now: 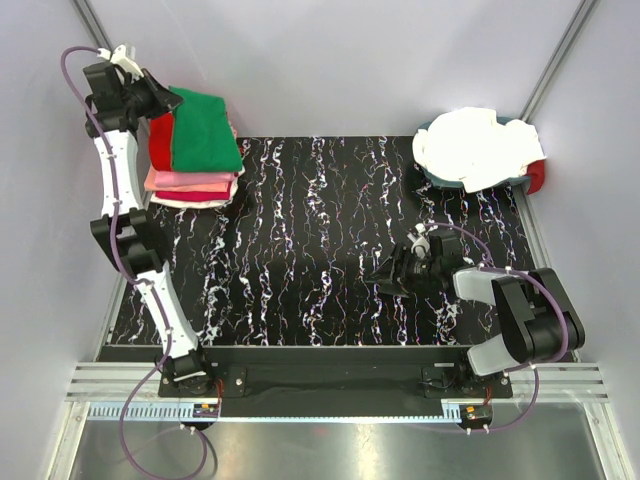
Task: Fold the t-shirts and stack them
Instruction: Neatly place the folded tshirt to the corner
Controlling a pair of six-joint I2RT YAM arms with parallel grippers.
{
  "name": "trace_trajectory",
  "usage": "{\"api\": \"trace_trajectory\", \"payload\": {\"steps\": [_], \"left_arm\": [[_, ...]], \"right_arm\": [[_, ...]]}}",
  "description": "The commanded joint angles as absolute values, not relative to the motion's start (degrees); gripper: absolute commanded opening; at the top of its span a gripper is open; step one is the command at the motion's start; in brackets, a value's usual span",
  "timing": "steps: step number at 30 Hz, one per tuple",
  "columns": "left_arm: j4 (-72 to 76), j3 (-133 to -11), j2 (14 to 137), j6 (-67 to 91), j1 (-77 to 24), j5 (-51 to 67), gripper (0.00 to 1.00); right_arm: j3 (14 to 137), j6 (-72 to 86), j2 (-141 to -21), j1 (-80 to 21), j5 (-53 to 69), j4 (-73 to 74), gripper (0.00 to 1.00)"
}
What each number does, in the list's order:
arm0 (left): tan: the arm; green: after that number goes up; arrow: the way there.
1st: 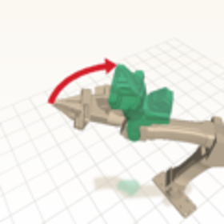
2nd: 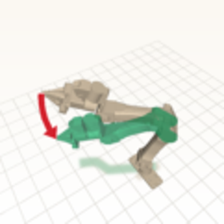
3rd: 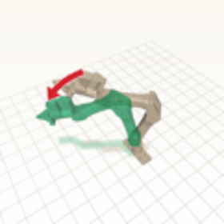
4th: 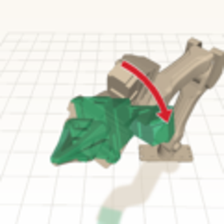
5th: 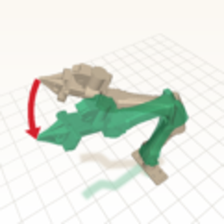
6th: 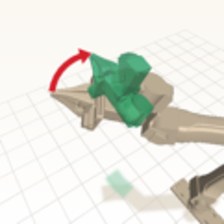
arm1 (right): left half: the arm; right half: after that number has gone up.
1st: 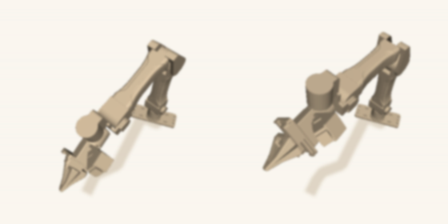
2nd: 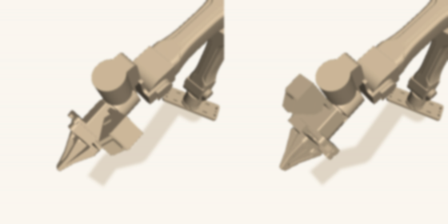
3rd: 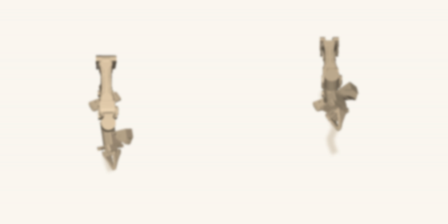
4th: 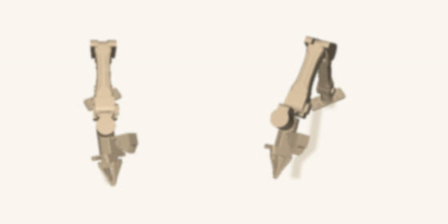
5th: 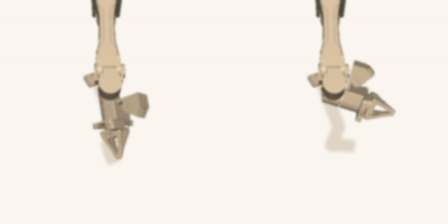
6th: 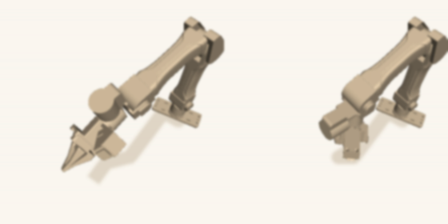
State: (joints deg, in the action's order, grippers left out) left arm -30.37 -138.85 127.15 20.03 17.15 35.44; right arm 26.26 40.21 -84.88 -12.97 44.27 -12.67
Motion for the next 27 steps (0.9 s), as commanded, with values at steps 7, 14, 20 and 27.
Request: {"api": "trace_trajectory", "payload": {"steps": [7, 14, 20, 27], "left_arm": [[-12.49, -142.65, 132.1, 23.99, 20.56, 34.19, 0.0], [-6.61, -143.26, 136.92, 24.17, 21.18, 29.36, 0.0], [-1.68, -143.61, 140.36, 24.43, 21.18, 25.58, 0.0], [3.86, -145.9, 145.54, 23.65, 20.66, 17.76, 0.0]], "right_arm": [[28.92, 40.25, -86.75, -12.83, 45.53, -14.33, 0.7], [29.27, 40.34, -87.19, -12.83, 45.44, -14.06, 0.7], [29.44, 40.6, -87.45, -12.92, 45.35, -13.97, 0.7], [29.79, 40.69, -87.98, -12.83, 45.26, -13.71, 0.7]]}}
